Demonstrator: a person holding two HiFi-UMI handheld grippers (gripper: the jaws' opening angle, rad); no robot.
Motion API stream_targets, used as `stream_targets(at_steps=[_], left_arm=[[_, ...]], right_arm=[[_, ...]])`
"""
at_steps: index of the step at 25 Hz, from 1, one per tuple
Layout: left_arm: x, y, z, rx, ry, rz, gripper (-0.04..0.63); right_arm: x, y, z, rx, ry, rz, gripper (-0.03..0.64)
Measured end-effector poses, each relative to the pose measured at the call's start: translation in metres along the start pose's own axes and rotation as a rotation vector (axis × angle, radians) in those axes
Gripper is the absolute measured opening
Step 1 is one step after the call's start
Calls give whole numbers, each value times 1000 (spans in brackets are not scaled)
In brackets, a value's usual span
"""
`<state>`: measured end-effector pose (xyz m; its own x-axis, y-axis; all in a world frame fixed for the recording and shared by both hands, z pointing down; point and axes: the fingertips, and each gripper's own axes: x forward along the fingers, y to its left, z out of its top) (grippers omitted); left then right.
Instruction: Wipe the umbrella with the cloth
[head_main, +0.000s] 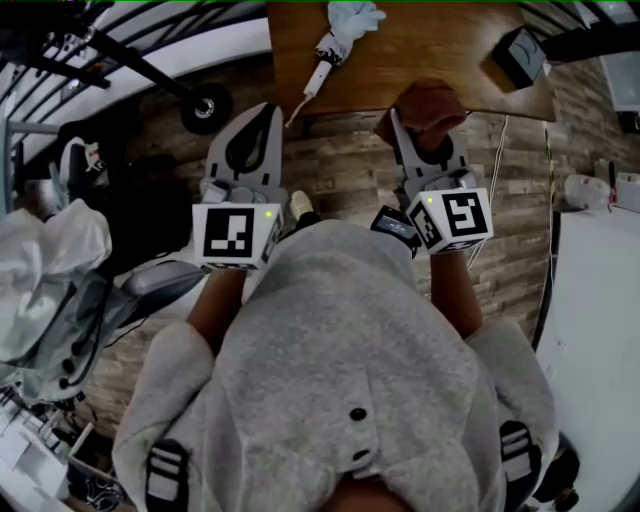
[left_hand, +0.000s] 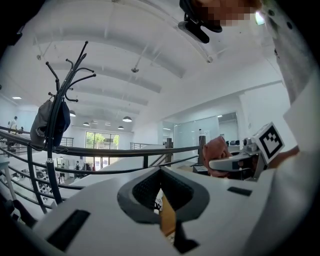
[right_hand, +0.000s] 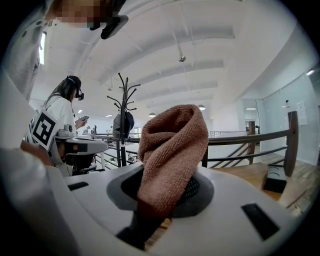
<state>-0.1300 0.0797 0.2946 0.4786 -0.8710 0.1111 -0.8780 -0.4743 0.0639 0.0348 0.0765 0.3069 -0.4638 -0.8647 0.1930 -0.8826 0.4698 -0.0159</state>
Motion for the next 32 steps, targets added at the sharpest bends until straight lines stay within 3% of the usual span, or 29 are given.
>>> stream_targets(at_steps=[6, 14, 32], left_arm=[[11, 16, 3, 25, -14, -25, 14], [19, 12, 0, 1, -12, -43, 14], [98, 30, 1, 25, 28, 61, 14]], right_arm=[[15, 1, 5, -2, -7, -24, 120], [15, -9, 9, 5, -10, -32, 120], [110, -69, 5, 13, 49, 152, 118]])
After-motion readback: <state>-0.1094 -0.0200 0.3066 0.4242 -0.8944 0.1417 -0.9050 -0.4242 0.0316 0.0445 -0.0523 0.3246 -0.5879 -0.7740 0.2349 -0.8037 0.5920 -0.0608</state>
